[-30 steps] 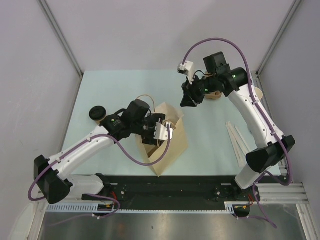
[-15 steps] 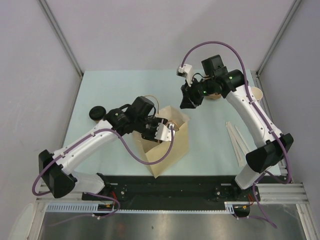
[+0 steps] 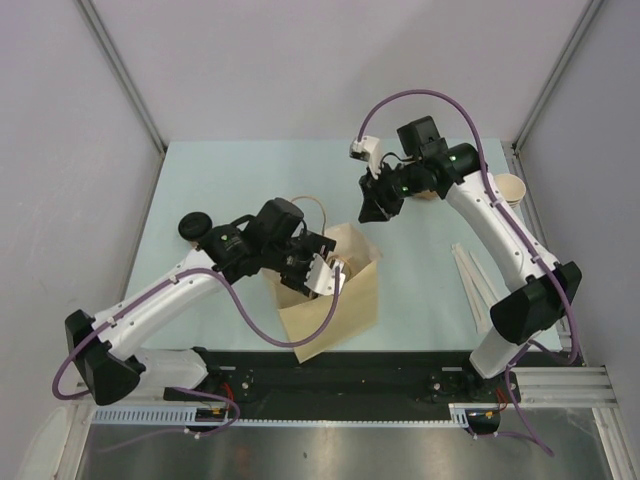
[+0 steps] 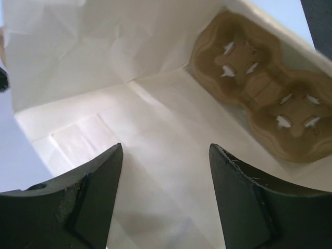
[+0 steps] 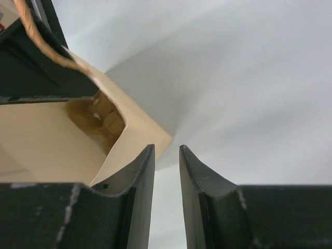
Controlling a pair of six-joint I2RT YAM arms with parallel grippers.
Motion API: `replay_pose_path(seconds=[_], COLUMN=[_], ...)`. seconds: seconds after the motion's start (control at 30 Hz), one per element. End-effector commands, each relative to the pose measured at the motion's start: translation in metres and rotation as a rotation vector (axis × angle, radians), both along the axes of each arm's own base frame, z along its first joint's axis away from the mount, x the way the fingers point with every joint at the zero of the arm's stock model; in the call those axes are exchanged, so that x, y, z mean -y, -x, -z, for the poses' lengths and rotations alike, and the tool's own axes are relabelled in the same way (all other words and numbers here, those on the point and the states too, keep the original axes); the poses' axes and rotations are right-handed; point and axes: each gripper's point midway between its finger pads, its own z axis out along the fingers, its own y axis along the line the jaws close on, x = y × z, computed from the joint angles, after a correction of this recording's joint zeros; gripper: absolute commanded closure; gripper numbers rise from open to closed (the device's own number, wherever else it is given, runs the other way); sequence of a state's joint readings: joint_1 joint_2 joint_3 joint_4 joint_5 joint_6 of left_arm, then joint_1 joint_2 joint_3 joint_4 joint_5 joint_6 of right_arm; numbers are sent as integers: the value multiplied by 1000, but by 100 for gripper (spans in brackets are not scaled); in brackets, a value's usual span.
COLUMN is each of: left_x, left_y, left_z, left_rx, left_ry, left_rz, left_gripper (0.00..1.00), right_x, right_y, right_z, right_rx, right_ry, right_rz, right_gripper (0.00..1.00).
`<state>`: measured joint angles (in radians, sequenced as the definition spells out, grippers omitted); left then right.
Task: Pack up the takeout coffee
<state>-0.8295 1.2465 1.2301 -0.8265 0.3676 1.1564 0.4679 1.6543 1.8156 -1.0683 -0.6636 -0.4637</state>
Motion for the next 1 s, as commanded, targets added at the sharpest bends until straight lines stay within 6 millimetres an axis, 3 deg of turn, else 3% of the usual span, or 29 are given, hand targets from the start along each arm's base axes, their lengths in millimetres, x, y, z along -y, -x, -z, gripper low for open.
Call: replay_pose_path(seconds=[0.0, 0.23, 0.33, 0.43, 0.5, 0.57, 0.6, 0.67, 0.73, 0.77, 0.83, 0.87, 0.9, 0.97], left_x=[3, -2, 0, 2, 4, 4, 4, 4, 3, 3, 3, 2, 3, 2], left_y=[7, 11, 11, 9, 9, 9, 9, 8, 8, 7, 7, 8, 7, 5], left_z=[-7, 1, 3, 0, -1, 1, 0, 0, 0, -1, 0, 1, 0, 0], left_rx=[55, 64, 23, 17, 10, 5, 10, 10, 14, 12, 8, 0, 4, 4], left_ry=[-10, -78, -85, -53, -28, -16, -6, -3, 4, 6, 7, 9, 18, 30], left_rz=[82, 101, 74, 39, 20, 5, 2, -9, -16, -23, -34, -41, -46, -76], left_gripper=[32, 41, 47, 51, 55, 58, 59, 62, 63, 65, 71, 79, 83, 91], right_x=[-7, -6, -5, -1, 5, 8, 11, 15, 19, 19, 24, 19, 23, 25], right_y=[-8, -9, -7, 0, 9, 21, 35, 51, 74, 81, 98, 108, 104, 99], right_z=[1, 4, -14, -45, -69, -78, -96, -95, -115, -108, -114, -108, -95, -89], right_rx=[17, 21, 44, 84, 112, 116, 148, 152, 228, 226, 305, 307, 304, 283], right_ry=[-20, -21, -46, -96, -144, -172, -212, -233, -287, -287, -292, -274, -225, -207], right_rz=[-11, -7, 1, 28, 53, 52, 38, 23, -11, -23, -60, -88, -47, -3], right_gripper=[71, 74, 73, 64, 62, 60, 60, 56, 51, 50, 49, 49, 49, 49])
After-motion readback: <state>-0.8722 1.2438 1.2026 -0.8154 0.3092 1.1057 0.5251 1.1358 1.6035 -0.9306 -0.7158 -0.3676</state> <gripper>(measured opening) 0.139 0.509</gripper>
